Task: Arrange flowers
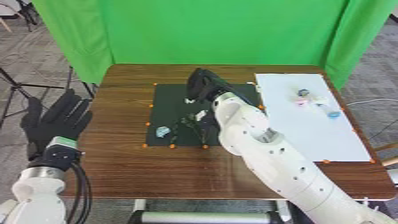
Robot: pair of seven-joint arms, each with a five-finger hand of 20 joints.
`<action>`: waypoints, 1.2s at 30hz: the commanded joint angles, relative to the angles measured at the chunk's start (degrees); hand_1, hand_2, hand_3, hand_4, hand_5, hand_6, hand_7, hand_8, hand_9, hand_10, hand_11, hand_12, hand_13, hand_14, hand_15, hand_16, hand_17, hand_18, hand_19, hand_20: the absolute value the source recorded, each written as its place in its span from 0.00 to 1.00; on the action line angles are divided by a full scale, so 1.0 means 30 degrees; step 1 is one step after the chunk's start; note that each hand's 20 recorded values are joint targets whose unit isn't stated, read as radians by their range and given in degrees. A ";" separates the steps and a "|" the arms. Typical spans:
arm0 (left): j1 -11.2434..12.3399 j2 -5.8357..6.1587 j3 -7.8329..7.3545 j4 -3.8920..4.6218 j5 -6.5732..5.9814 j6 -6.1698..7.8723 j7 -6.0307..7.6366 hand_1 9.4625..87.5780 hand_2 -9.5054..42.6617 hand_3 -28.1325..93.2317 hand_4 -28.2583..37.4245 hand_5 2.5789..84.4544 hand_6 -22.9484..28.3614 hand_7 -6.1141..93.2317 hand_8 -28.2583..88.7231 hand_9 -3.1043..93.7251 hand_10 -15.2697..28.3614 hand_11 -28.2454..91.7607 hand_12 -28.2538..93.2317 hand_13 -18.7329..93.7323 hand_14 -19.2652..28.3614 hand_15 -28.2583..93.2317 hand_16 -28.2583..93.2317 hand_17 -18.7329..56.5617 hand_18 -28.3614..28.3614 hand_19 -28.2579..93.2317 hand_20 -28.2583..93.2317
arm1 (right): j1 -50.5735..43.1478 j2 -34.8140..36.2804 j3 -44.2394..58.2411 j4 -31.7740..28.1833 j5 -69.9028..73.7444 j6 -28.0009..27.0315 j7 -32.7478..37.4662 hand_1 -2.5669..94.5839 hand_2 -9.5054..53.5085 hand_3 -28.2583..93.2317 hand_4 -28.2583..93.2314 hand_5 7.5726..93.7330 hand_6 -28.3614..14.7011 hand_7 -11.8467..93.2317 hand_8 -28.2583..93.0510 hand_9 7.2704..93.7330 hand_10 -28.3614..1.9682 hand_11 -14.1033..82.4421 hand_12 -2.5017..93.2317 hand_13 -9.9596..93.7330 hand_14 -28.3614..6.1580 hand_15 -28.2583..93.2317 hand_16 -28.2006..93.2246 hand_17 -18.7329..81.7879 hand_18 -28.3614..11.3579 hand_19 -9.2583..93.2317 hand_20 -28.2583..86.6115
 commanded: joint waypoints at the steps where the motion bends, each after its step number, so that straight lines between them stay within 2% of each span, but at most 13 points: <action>1: -0.0213 0.0008 0.0298 0.0158 0.0218 -0.0107 -0.0368 0.17 0.42 0.81 0.00 0.45 0.60 0.21 0.17 0.34 0.66 0.40 0.31 0.34 0.66 0.49 0.16 0.18 0.68 0.45 0.29 | -0.0101 -0.1534 -0.0442 0.1595 -0.0298 0.0370 -0.0742 0.70 0.00 0.82 0.00 0.82 0.64 0.44 0.33 0.93 0.65 0.28 0.56 0.85 0.67 0.59 0.69 0.60 0.16 0.86 0.66; 3: -0.0480 0.0007 0.0559 0.0268 0.0131 -0.0122 -0.0332 0.17 0.42 0.81 0.00 0.45 0.60 0.21 0.17 0.34 0.66 0.40 0.31 0.34 0.66 0.49 0.15 0.18 0.68 0.45 0.29 | 0.0082 -0.1775 -0.0670 0.2239 0.0162 0.0393 -0.1311 0.70 0.00 0.82 0.00 0.82 0.64 0.45 0.33 0.93 0.65 0.28 0.56 0.85 0.67 0.59 0.69 0.60 0.16 0.86 0.66; 5: -0.0597 0.0103 0.0750 0.0262 0.0088 -0.0129 -0.0179 0.17 0.42 0.81 0.00 0.45 0.60 0.21 0.17 0.34 0.66 0.40 0.31 0.34 0.66 0.49 0.15 0.18 0.68 0.45 0.29 | 0.0215 -0.1844 -0.0708 0.2732 0.0466 0.0104 -0.2067 0.70 0.00 0.81 0.00 0.81 0.64 0.45 0.33 0.92 0.65 0.29 0.56 0.85 0.67 0.59 0.69 0.60 0.17 0.86 0.66; 8: -0.0650 0.0221 0.0800 0.0279 0.0154 -0.0198 -0.0163 0.17 0.42 0.81 0.00 0.45 0.60 0.21 0.17 0.34 0.66 0.40 0.31 0.34 0.66 0.49 0.15 0.18 0.68 0.45 0.29 | 0.0440 -0.2016 -0.1014 0.3366 0.0668 0.0587 -0.2436 0.71 0.00 0.80 0.00 0.80 0.64 0.46 0.32 0.92 0.66 0.28 0.56 0.85 0.69 0.59 0.69 0.60 0.19 0.86 0.66; 11: -0.0602 0.0226 0.0870 0.0213 0.0000 -0.0057 0.0025 0.17 0.42 0.81 0.00 0.45 0.60 0.21 0.17 0.34 0.66 0.40 0.31 0.34 0.66 0.49 0.15 0.18 0.68 0.45 0.29 | 0.0512 -0.2196 -0.1294 0.3716 -0.0062 0.0908 -0.2902 0.71 0.00 0.80 0.00 0.79 0.65 0.47 0.32 0.91 0.67 0.29 0.55 0.85 0.70 0.58 0.68 0.60 0.20 0.86 0.65; 14: -0.0620 0.0318 0.0939 0.0189 -0.0033 -0.0143 0.0175 0.17 0.42 0.81 0.00 0.45 0.60 0.21 0.17 0.34 0.66 0.40 0.31 0.34 0.66 0.49 0.15 0.18 0.68 0.45 0.29 | 0.0648 -0.2423 -0.1529 0.4119 -0.1006 0.1027 -0.3134 0.70 0.00 0.80 0.00 0.78 0.66 0.49 0.30 0.91 0.68 0.29 0.54 0.85 0.72 0.58 0.67 0.60 0.21 0.86 0.65; 16: -0.0834 0.0378 0.1052 0.0308 0.0008 -0.0211 0.0140 0.17 0.42 0.81 0.00 0.45 0.60 0.21 0.17 0.34 0.66 0.40 0.31 0.34 0.66 0.49 0.15 0.18 0.68 0.45 0.29 | 0.0784 -0.2487 -0.1706 0.4371 -0.0937 0.1272 -0.3188 0.70 0.00 0.79 0.00 0.78 0.66 0.50 0.29 0.91 0.68 0.29 0.54 0.86 0.73 0.57 0.67 0.61 0.21 0.86 0.64; 18: -0.0778 0.0353 0.1047 0.0266 -0.0001 -0.0163 0.0149 0.17 0.42 0.81 0.00 0.45 0.60 0.21 0.17 0.34 0.66 0.40 0.31 0.34 0.66 0.49 0.15 0.18 0.68 0.45 0.29 | 0.0825 -0.2408 -0.2034 0.4812 -0.0669 0.2328 -0.4259 0.70 0.00 0.79 0.00 0.77 0.67 0.50 0.29 0.91 0.68 0.29 0.54 0.86 0.73 0.57 0.67 0.61 0.22 0.86 0.64; 19: -0.0936 0.0383 0.1158 0.0347 -0.0058 -0.0166 0.0152 0.17 0.42 0.81 0.00 0.45 0.60 0.21 0.17 0.34 0.66 0.40 0.31 0.34 0.66 0.49 0.15 0.18 0.68 0.45 0.29 | 0.0895 -0.2327 -0.2219 0.4983 -0.0788 0.2832 -0.4555 0.70 0.00 0.79 0.00 0.77 0.66 0.50 0.29 0.91 0.68 0.29 0.54 0.86 0.73 0.57 0.67 0.61 0.22 0.86 0.64; 22: -0.0962 0.0394 0.1220 0.0340 -0.0081 -0.0080 0.0180 0.17 0.42 0.81 0.00 0.45 0.60 0.21 0.17 0.34 0.66 0.40 0.31 0.34 0.66 0.49 0.15 0.18 0.68 0.45 0.29 | 0.0761 -0.2391 -0.1873 0.4858 -0.1104 0.1128 -0.4584 0.70 0.00 0.79 0.00 0.77 0.67 0.50 0.28 0.91 0.68 0.28 0.53 0.86 0.74 0.56 0.67 0.61 0.24 0.85 0.63; 29: -0.1068 0.0433 0.1251 0.0370 -0.0012 -0.0180 0.0109 0.17 0.42 0.81 0.00 0.45 0.60 0.21 0.17 0.34 0.66 0.40 0.31 0.34 0.66 0.49 0.15 0.18 0.67 0.45 0.29 | 0.0729 -0.2269 -0.2233 0.4893 -0.1958 0.0995 -0.3462 0.71 0.00 0.79 0.00 0.77 0.67 0.50 0.27 0.91 0.68 0.27 0.53 0.86 0.72 0.54 0.67 0.60 0.26 0.84 0.62; 32: -0.1079 0.0414 0.1242 0.0385 -0.0024 -0.0219 0.0083 0.17 0.42 0.81 0.00 0.46 0.60 0.21 0.17 0.34 0.66 0.40 0.31 0.34 0.66 0.49 0.15 0.18 0.67 0.45 0.29 | 0.0638 -0.2285 -0.2047 0.4776 -0.1816 0.0286 -0.3106 0.71 0.00 0.79 0.00 0.77 0.67 0.50 0.27 0.91 0.68 0.27 0.52 0.86 0.71 0.53 0.67 0.60 0.26 0.84 0.62; 36: -0.1059 0.0387 0.1237 0.0396 0.0000 -0.0178 -0.0078 0.17 0.42 0.81 0.00 0.45 0.60 0.21 0.17 0.34 0.65 0.40 0.31 0.34 0.66 0.49 0.16 0.18 0.67 0.45 0.29 | 0.0471 -0.2171 -0.2010 0.4632 -0.2150 0.0116 -0.3035 0.70 0.00 0.80 0.00 0.72 0.66 0.47 0.23 0.85 0.68 0.22 0.43 0.83 0.75 0.50 0.67 0.58 0.31 0.82 0.61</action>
